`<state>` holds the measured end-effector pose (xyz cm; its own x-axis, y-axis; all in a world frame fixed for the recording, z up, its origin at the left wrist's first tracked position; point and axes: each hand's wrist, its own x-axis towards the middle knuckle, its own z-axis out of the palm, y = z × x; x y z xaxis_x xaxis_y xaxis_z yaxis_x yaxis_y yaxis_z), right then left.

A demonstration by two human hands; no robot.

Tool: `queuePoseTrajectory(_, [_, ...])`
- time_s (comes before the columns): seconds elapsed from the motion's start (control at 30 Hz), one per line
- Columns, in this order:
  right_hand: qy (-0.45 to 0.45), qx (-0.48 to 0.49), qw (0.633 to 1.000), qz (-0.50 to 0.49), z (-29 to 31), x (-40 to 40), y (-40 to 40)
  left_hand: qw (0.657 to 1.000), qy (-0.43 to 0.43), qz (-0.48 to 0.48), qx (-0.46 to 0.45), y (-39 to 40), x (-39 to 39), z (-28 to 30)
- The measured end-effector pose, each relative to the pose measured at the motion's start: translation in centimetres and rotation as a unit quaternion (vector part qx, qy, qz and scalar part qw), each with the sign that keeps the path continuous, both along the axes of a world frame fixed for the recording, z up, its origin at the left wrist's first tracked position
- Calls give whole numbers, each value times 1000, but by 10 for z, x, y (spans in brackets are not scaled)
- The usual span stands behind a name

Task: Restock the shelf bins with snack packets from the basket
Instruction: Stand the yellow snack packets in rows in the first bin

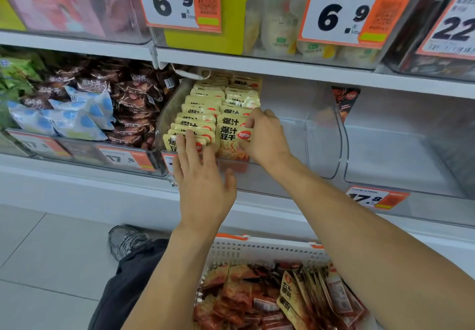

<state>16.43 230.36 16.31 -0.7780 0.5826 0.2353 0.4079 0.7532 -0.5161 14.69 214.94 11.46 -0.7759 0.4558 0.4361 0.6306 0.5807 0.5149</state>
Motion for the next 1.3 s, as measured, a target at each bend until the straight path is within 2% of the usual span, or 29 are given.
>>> queuePoseTrajectory(0.27, [16,-14,1000,7,0,11,1,1000,-3,-5,20,-4,0,3])
queuePoseTrajectory(0.33, [43,-3,999,12,2,21,1,1000,-6,-10,28,-6,0,4])
queuePoseTrajectory(0.43, [131,42,990,9,9,48,-6,1000,9,-1,27,-7,3,3])
queuePoseTrajectory(0.53, [221,109,969,10,7,92,-24,994,51,2,96,-6,15,4])
queuePoseTrajectory(0.6, [240,88,966,37,-16,122,-36,982,78,-18,170,-4,32,-2])
queuePoseTrajectory(0.67, [199,19,979,39,-58,149,-41,980,43,-61,187,1,55,-25])
queuePoseTrajectory(0.7, [158,-20,987,26,-85,162,-40,984,3,-86,158,2,67,-41])
queuePoseTrajectory(0.77, [50,-78,996,-16,-140,189,-35,986,-99,-129,39,1,90,-83])
queuePoseTrajectory(0.87, [-124,-155,979,-57,-214,232,-32,954,-210,-144,-161,-14,121,-143])
queuePoseTrajectory(0.97, [-225,-201,951,-70,-263,268,-39,917,-276,-118,-263,-44,151,-187])
queuePoseTrajectory(1.07, [-248,-253,933,-68,-284,283,-46,891,-286,-105,-336,-60,168,-210])
queuePoseTrajectory(1.17, [-290,-274,916,-29,-292,282,-54,888,-263,-90,-367,-52,175,-216])
queuePoseTrajectory(1.23, [-355,-247,902,4,-297,280,-66,886,-239,-75,-390,-41,178,-217])
queuePoseTrajectory(1.3, [-416,-261,871,15,-293,281,-80,879,-234,-77,-409,-29,182,-222])
